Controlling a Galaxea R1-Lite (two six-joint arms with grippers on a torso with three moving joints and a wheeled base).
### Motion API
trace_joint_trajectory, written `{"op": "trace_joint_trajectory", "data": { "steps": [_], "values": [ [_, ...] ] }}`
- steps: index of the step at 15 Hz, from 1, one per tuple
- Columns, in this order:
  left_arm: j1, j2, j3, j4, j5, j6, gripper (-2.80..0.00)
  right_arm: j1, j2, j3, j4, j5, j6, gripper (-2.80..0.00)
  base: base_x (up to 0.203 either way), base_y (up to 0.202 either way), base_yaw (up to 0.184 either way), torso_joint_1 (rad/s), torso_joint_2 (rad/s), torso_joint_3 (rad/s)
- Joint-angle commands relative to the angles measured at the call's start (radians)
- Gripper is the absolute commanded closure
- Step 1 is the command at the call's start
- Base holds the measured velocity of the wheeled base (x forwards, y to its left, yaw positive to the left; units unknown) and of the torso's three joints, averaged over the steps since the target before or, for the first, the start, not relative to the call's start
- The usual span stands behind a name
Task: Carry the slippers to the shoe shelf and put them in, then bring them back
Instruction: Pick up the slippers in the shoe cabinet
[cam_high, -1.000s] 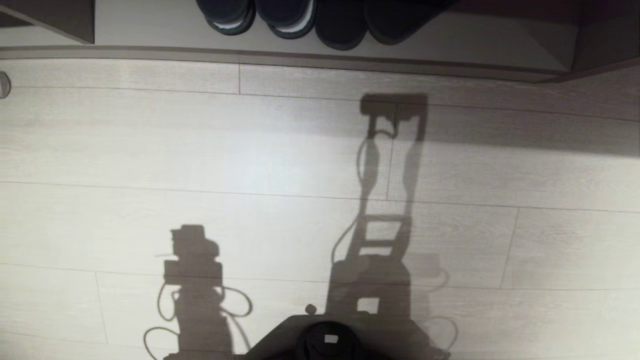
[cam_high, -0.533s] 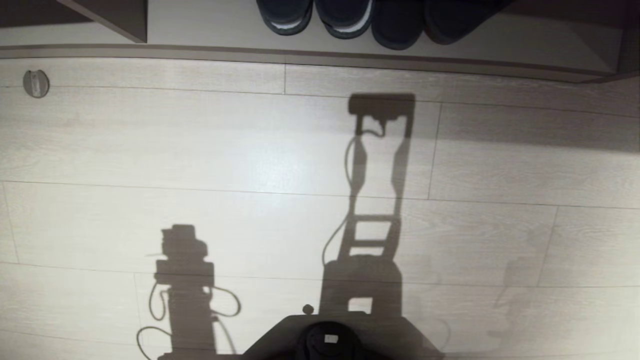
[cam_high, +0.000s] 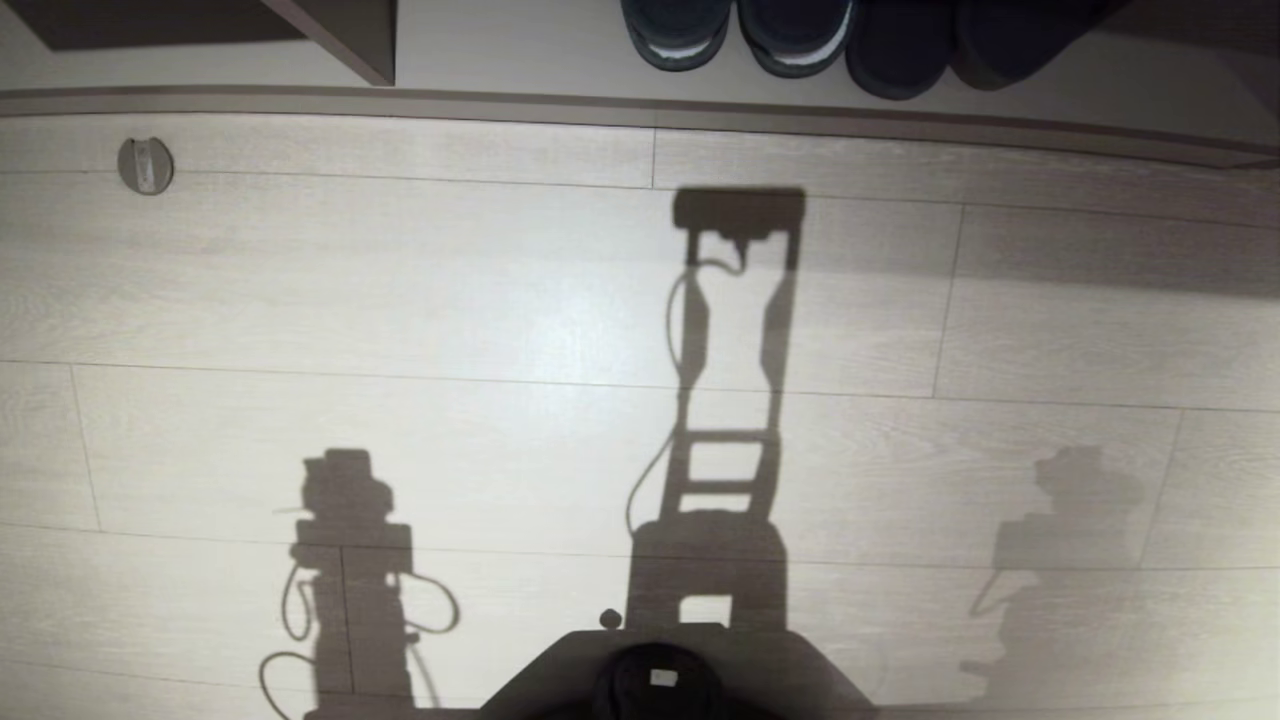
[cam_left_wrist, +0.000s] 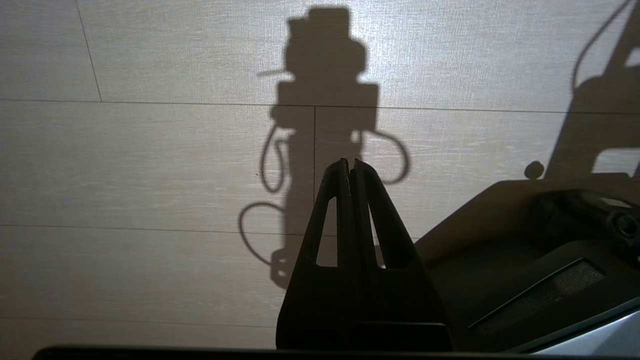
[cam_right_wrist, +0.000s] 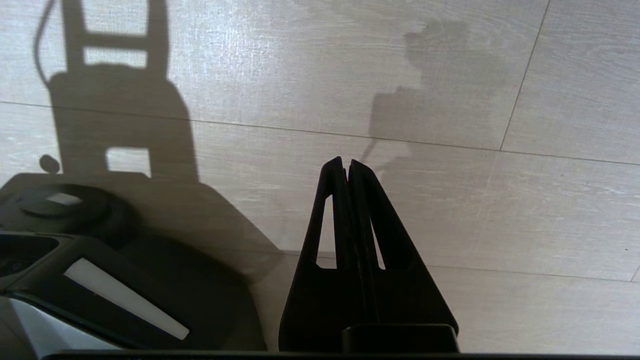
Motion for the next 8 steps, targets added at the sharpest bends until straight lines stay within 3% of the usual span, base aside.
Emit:
{"op": "trace_joint_trajectory", "data": {
  "steps": [1, 8],
  "values": [
    [-0.001, 0.002, 0.002, 0.001, 0.002, 0.004, 0.00, 0.000, -0.003, 0.000, 0.000, 0.000, 0.000, 0.00, 0.000, 0.000, 0.000, 0.000, 0.00, 0.000],
    [0.001, 0.002, 0.001, 0.004, 0.000, 0.014, 0.00, 0.000, -0.003, 0.000, 0.000, 0.001, -0.002, 0.00, 0.000, 0.000, 0.000, 0.000, 0.00, 0.000]
  ]
}}
